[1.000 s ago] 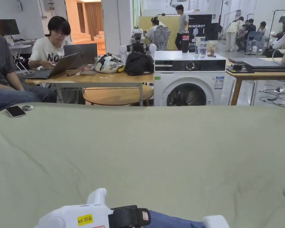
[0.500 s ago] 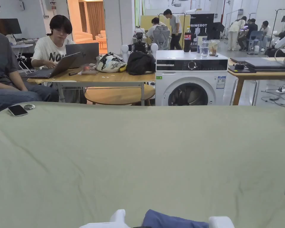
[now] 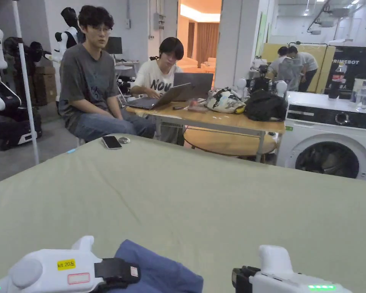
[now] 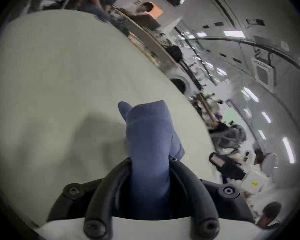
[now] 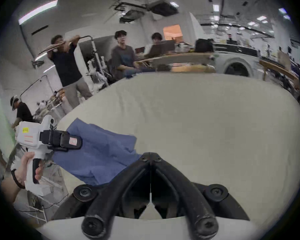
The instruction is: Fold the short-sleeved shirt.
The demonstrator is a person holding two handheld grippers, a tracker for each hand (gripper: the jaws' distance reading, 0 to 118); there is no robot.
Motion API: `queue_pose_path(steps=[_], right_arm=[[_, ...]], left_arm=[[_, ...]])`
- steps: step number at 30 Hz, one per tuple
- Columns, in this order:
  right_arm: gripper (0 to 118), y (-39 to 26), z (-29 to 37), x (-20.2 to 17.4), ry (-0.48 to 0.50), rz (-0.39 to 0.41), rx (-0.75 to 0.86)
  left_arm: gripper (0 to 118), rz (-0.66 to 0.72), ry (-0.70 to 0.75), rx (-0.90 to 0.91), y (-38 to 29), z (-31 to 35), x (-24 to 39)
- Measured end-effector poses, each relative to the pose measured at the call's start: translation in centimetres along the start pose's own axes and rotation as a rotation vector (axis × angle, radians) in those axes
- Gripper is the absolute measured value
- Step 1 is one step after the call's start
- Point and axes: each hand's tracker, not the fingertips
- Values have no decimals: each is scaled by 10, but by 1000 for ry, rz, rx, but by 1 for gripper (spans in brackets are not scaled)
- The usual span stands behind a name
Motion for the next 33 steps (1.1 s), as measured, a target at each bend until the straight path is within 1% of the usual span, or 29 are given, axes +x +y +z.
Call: queue_pose_path(steps=[2,4,5,7,9,10,11,12,13,14,15,16,19,21,22,23,25,28,29,31,32,33], right_arm=[[0,13,-34,-24,27,31,14],[0,24,-61,-46,55,52,-3],[0,28,-72,-54,84,50,-4],[0,34,-89,-69,101,38,-12],[0,37,-98,-78,132,23,-27],[0,37,-99,-82,136,26,-29],[0,37,-99,-84,140,31,-32],[0,36,-91,-84,148,37,-34],[0,35,-86,-83,155,43,-35],[0,33,-80,-80,152,65,-32],[0,32,-73,-75,120,101,-23],[0,31,-67,-70,95,117,-15],[0,29,-48,-44,78,95,-3],[0,26,-23,-27,53,75,9],[0,25,-11,-19,32,72,24],[0,23,4,-10,6,69,51],[0,18,33,11,-32,64,92],[0,13,82,35,-133,77,162],[0,11,110,36,-168,89,191],[0,6,147,50,-254,111,246],[0,2,166,58,-296,118,279],[0,-4,182,62,-338,109,306]], left_arm=[[18,-55,103,42,18,20,-19],[18,-30,152,72,33,35,-39],[18,-3,176,90,39,40,-45],[18,1,216,130,48,49,-54],[18,-26,296,97,62,51,-59],[29,-39,347,101,72,44,-70],[41,-52,499,114,76,42,-66],[48,-78,587,99,80,40,-63],[50,-136,604,84,83,41,-62],[52,-185,606,89,67,54,-48],[55,-223,606,99,67,59,-41],[56,-231,603,121,66,63,-33],[56,-250,553,208,65,81,1],[56,-284,578,273,64,86,28],[56,-347,601,345,58,91,47],[56,-418,584,391,50,93,67],[56,-578,492,438,30,92,111],[56,-752,388,530,-9,79,170],[56,-797,377,580,-25,71,190],[54,-867,323,604,-57,57,229],[48,-895,268,595,-71,49,244],[38,-918,211,567,-82,43,256]])
